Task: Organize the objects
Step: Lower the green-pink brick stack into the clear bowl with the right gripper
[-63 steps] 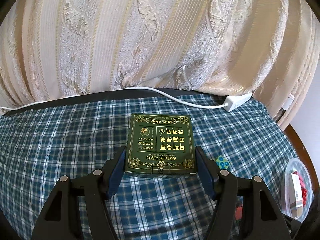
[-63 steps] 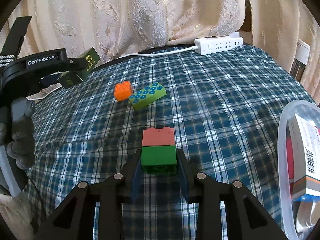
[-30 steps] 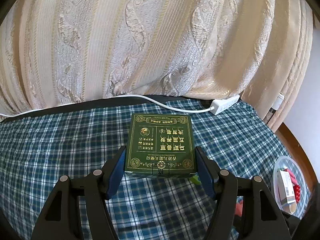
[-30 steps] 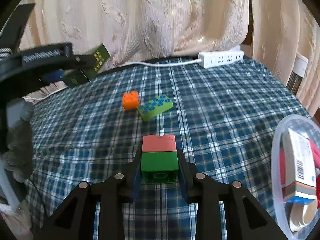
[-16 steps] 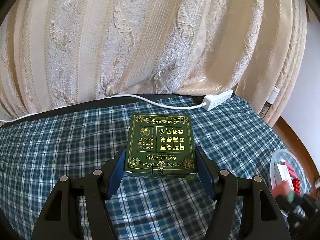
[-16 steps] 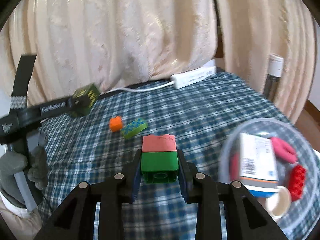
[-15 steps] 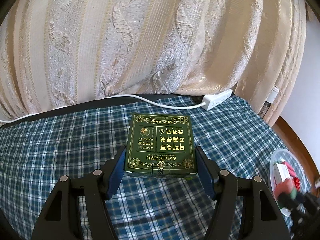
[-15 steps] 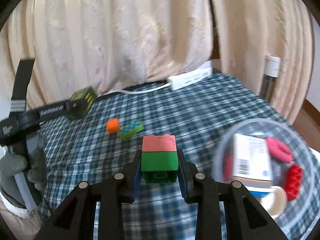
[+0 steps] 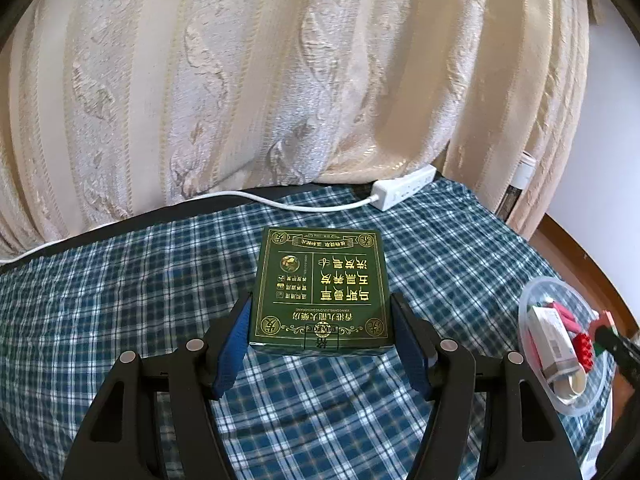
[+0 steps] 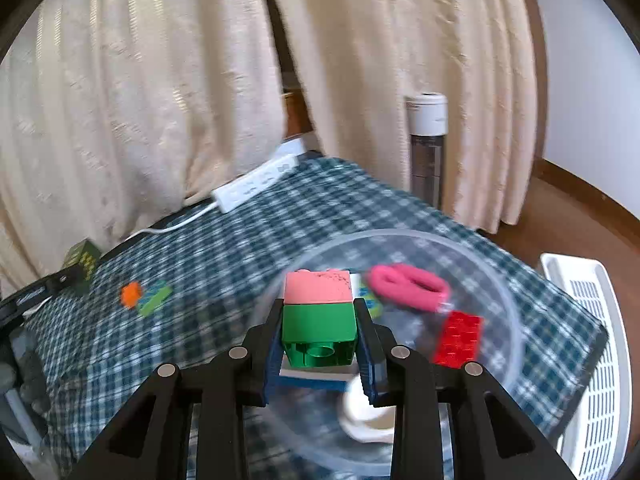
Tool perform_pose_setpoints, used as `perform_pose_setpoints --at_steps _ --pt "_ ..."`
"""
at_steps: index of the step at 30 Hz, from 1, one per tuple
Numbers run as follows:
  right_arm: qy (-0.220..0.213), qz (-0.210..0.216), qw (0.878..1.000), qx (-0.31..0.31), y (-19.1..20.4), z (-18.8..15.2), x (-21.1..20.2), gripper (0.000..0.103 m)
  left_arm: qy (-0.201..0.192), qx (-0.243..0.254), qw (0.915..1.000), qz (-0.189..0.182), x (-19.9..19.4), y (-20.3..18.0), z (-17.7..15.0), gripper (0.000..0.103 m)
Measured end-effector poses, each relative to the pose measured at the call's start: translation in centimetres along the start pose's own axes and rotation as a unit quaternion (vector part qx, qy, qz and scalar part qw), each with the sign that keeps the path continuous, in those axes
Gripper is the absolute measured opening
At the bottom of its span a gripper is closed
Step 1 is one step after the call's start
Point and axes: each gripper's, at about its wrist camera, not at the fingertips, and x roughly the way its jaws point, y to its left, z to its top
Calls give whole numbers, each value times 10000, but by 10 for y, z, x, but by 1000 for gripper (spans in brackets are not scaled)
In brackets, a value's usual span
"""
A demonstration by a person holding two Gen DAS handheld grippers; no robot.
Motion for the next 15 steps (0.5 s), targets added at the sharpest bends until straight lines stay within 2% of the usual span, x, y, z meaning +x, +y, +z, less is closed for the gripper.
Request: perform_pose_setpoints --at_steps 7,15 --pt "95 -193 9994 268 -29 -1 11 34 15 124 9998 -162 -3 -12 -3 67" --pt "287 -241 9987 334 -38 -4 30 34 -1 250 9993 -285 -9 -23 -5 67"
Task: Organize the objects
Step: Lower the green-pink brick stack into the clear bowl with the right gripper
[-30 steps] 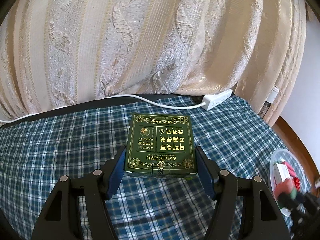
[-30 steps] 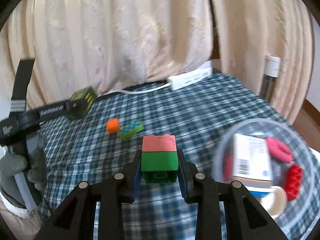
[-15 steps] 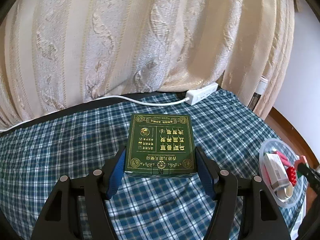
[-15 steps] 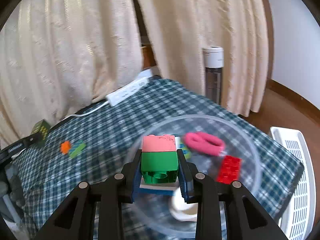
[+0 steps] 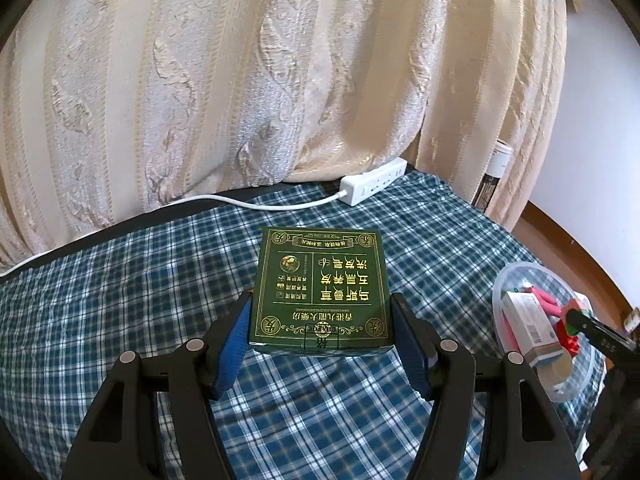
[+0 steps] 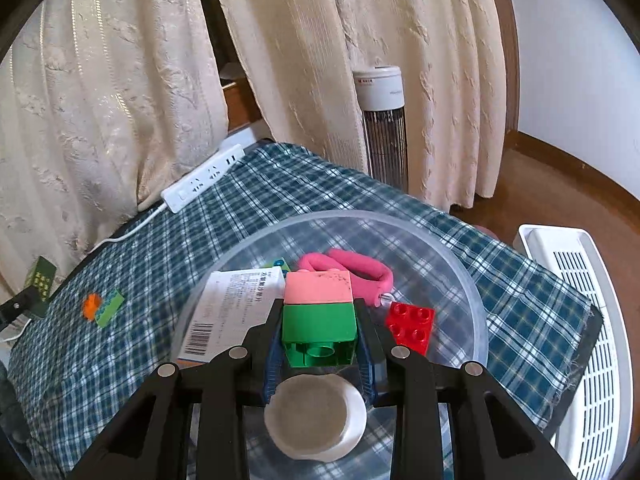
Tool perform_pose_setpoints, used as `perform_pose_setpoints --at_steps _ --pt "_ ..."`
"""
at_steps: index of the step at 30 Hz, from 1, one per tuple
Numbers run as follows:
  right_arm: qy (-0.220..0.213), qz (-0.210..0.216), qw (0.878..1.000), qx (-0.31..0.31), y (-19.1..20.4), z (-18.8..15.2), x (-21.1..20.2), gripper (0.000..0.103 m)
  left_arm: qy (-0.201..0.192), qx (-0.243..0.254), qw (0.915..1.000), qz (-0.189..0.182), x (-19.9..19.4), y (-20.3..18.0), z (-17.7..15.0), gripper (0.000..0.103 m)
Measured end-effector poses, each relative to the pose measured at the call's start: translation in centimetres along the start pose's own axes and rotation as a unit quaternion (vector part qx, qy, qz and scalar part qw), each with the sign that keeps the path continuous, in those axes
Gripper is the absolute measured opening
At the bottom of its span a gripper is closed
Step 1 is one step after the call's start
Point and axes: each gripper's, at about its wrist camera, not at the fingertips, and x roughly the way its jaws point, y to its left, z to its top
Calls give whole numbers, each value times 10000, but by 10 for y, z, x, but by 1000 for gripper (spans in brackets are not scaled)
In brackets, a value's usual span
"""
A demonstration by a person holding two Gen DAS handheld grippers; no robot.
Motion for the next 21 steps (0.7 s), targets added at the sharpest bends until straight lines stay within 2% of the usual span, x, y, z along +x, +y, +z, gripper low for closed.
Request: perform_pose_setpoints --at_steps 13,18,21 --pt "107 29 9999 116 -5 2 14 35 81 97 9999 -99 2 -9 -4 67" --pt "68 35 9998 194 -10 3 10 43 101 126 9998 -111 3 -12 -6 67" --pt "14 -9 9997 251 -11 4 8 43 110 147 9998 -118 3 -14 -6 67"
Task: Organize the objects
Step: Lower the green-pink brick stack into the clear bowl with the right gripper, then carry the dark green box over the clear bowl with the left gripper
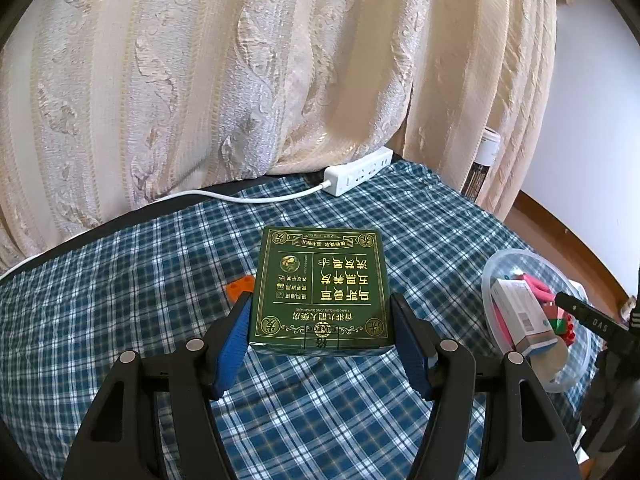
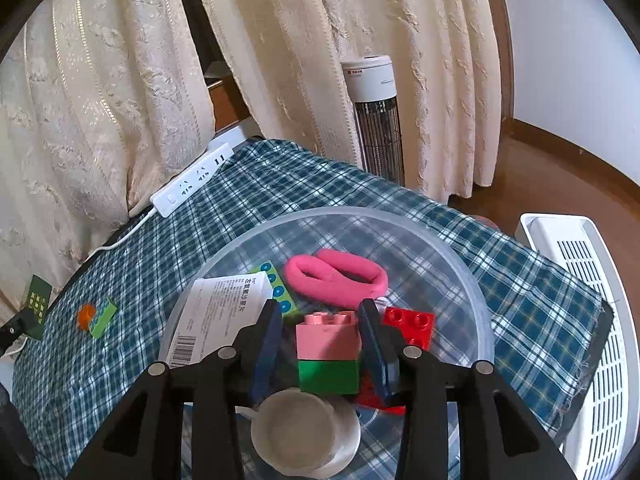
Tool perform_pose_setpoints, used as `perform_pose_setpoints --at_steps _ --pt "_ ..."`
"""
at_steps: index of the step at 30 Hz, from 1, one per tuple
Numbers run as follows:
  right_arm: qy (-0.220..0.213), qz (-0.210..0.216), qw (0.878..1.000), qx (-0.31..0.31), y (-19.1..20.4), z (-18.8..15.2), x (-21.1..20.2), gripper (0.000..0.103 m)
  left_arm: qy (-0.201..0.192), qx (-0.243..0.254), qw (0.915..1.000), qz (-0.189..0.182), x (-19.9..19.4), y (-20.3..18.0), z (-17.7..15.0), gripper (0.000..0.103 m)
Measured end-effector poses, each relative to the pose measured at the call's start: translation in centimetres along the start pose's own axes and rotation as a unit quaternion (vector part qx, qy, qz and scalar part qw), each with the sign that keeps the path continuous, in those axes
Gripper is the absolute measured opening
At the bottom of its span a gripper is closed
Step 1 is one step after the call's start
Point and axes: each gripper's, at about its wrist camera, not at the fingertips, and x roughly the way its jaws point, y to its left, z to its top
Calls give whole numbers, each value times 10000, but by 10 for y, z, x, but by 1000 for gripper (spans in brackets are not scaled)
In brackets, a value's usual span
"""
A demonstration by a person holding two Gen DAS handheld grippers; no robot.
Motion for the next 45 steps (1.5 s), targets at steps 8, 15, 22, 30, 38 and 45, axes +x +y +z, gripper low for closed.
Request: perform_pose_setpoints --at_steps 8,15,22,30,38,45 --pt "-96 25 9999 49 -2 -1 -10 43 -10 48 10000 -43 -1 -5 -1 67" --pt "-198 54 9997 162 -10 -2 -20 43 32 165 9998 -93 0 -15 -4 67" --pt "-253 97 9994 233 -20 -2 -27 43 153 196 9997 -80 4 -26 -8 67" --pt "-305 152 9990 280 -31 -4 -29 44 300 371 9986 -235 11 -57 -8 67" --pt "-463 167 9985 243 -45 -3 -34 47 437 651 9964 -328 23 -98 -3 67" --pt "-611 310 9975 151 -54 -2 -37 47 575 912 9931 -466 36 -141 4 67"
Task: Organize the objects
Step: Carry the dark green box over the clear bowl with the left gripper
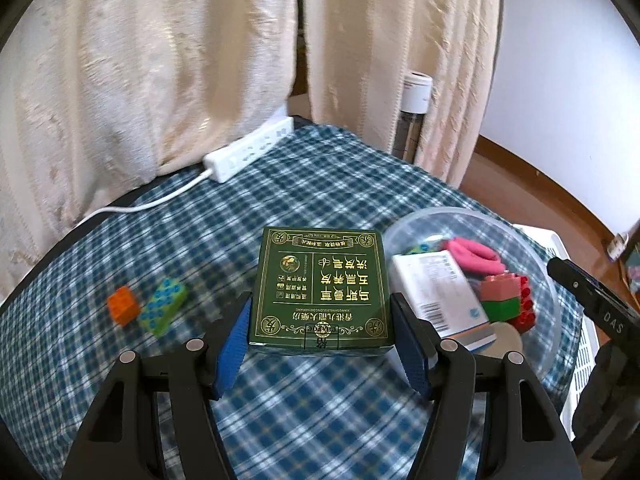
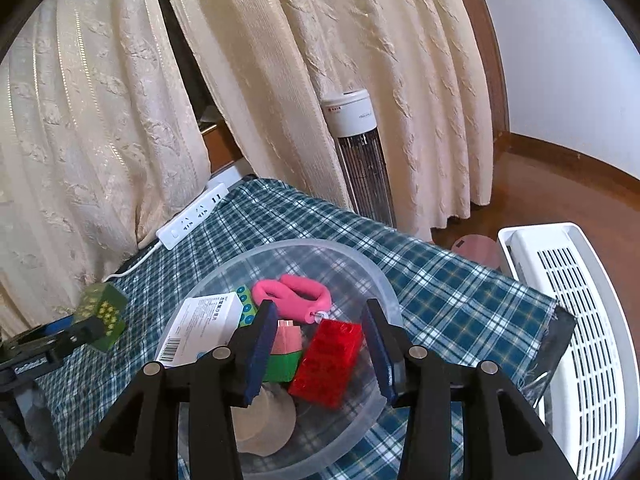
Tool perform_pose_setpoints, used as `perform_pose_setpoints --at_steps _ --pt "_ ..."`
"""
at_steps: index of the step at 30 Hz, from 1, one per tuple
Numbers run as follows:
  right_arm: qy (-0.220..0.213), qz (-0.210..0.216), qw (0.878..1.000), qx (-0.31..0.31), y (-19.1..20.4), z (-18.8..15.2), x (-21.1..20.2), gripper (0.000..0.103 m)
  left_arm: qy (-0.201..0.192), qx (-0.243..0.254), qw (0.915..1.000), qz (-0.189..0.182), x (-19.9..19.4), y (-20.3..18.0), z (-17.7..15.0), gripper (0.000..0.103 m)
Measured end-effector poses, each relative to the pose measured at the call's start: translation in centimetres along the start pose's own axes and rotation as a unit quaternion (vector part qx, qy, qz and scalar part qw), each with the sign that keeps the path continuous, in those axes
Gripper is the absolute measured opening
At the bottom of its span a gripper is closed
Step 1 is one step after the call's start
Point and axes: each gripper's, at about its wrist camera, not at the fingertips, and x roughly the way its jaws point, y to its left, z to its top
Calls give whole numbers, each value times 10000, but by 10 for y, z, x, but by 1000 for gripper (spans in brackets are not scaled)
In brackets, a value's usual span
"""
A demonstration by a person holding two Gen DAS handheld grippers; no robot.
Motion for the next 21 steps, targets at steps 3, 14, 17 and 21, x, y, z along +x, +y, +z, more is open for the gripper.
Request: perform_pose_setpoints --at_steps 3,14,17,21 --pt "-55 30 10000 4 -8 2 -1 47 60 120 9999 -87 9 -19 8 67" --pt "-148 51 9997 178 -39 6 -4 48 239 531 9978 -313 43 -78 29 67" --pt "-176 66 9998 93 -39 7 -5 48 286 612 9970 -372 52 -89 34 67" --pt "-216 71 9997 -30 -38 8 -4 48 352 698 9960 -434 63 -103 40 67"
